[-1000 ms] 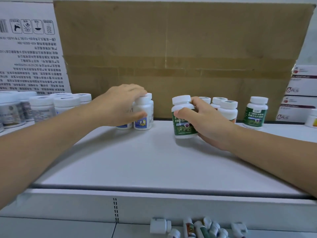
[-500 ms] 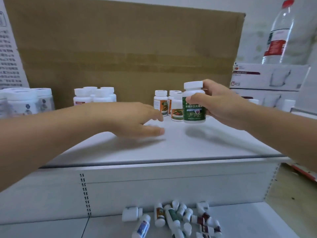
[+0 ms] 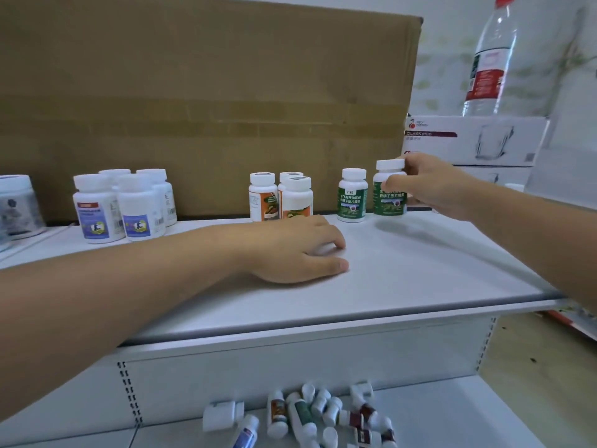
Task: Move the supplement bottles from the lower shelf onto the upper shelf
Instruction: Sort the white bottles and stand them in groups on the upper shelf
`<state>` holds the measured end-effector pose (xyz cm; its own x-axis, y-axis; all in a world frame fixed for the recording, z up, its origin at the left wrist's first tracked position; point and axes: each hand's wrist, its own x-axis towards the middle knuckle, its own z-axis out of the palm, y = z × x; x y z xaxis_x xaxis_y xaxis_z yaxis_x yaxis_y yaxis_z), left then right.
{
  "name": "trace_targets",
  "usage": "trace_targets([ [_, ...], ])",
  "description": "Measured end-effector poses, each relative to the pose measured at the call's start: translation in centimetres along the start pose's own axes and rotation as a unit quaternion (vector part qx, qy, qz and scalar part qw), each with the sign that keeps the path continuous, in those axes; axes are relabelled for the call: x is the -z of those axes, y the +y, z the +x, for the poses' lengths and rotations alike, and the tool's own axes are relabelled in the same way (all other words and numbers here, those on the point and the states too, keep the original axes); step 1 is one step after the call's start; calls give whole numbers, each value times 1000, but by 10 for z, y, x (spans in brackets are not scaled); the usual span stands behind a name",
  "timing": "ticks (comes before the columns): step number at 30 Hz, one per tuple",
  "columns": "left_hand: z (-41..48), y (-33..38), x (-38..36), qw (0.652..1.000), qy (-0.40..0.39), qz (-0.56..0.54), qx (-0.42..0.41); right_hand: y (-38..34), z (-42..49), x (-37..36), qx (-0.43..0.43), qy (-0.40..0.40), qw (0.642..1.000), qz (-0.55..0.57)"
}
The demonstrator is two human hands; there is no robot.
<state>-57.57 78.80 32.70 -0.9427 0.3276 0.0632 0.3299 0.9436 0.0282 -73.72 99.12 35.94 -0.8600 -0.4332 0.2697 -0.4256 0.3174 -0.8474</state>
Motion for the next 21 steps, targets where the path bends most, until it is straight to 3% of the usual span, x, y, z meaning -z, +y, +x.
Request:
trace_targets([
  [21, 5, -9, -8, 998, 28, -59, -11, 40, 21, -7, -12, 12, 1000, 0],
])
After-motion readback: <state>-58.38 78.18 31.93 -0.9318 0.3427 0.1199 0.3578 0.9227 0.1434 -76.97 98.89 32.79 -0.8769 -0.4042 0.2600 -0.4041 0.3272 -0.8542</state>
